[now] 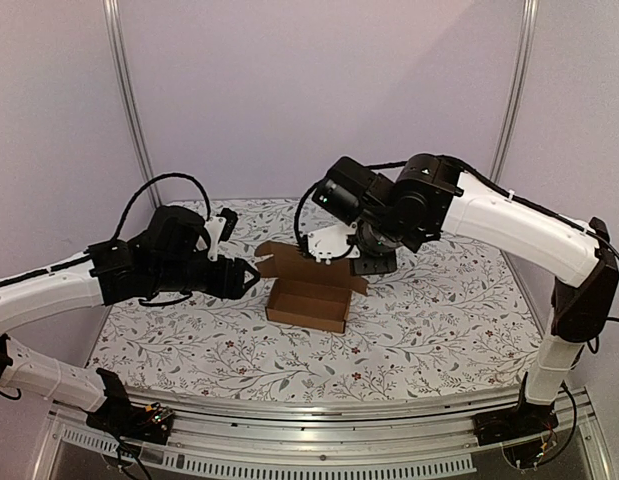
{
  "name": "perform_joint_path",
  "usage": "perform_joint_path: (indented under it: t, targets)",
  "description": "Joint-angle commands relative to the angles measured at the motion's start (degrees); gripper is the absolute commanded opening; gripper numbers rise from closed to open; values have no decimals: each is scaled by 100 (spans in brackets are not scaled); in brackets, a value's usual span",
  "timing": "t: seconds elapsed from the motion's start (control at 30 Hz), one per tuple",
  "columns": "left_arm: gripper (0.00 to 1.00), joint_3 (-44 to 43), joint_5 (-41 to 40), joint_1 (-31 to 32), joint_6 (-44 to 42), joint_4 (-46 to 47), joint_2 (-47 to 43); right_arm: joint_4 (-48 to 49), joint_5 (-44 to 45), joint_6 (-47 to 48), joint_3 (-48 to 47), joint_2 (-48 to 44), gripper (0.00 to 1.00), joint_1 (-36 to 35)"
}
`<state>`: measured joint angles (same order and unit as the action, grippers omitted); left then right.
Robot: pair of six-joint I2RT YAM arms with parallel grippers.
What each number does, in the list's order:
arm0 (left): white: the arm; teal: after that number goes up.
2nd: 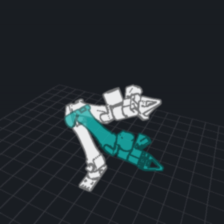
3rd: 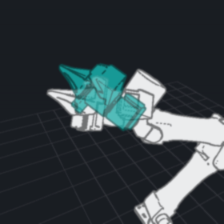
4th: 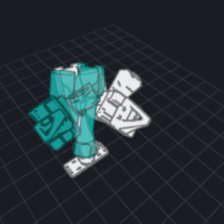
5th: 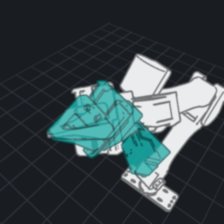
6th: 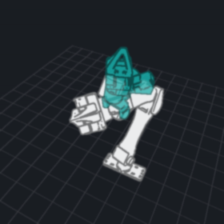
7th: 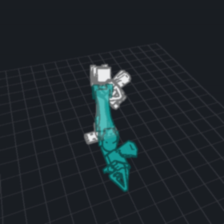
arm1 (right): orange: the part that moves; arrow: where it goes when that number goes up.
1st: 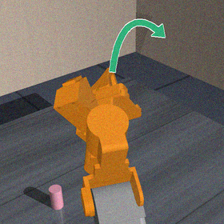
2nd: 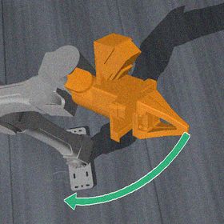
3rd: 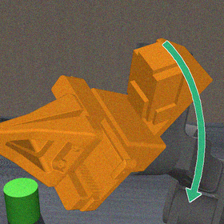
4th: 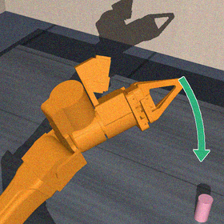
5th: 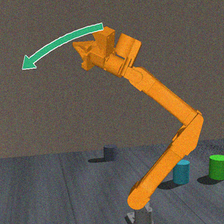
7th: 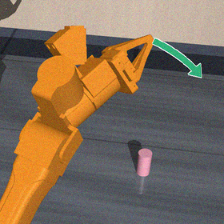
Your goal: Fold the paper box
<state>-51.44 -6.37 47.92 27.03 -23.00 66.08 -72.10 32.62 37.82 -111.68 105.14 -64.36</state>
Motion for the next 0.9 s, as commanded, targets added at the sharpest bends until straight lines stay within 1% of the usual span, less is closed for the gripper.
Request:
perform_joint_path:
  t: [0.0, 0.1, 0.2, 0.3, 0.37, 0.47, 0.57, 0.63, 0.73, 0.87]
  targets:
    - [67, 147, -144, -81, -4, 33, -65, 629, -350, -264, 238, -446, 58, 172]
    - [69, 181, -256, -101, -28, 43, -76, 1055, -662, -650, 723, -773, 60, 394]
    - [70, 297, -248, -272, -36, 162, -63, 1690, -1011, -986, 1498, -1244, 61, 639]
    - [70, 440, -149, -518, -82, 384, 12, 2324, -1498, -1677, 2305, -1761, 61, 1018]
    - [70, 572, 80, -710, -112, 720, 105, 2769, -1835, -2170, 3002, -2083, 61, 1256]
    - [70, 897, 404, -948, -259, 1377, 341, 3329, -2388, -2780, 3901, -2496, 67, 1570]
    - [70, 1195, 715, -1190, -355, 2110, 583, 4181, -2753, -3160, 4822, -2833, 72, 1735]
    - [70, 1272, 828, -1312, -453, 2530, 757, 4571, -2950, -3381, 5286, -3048, 73, 1830]
    - [69, 1279, 842, -1434, -696, 2941, 1035, 4974, -3402, -3641, 5787, -3252, 73, 1964]
    - [69, 1278, 923, -1555, -1017, 3499, 1389, 5278, -3837, -3755, 6140, -3358, 74, 2041]
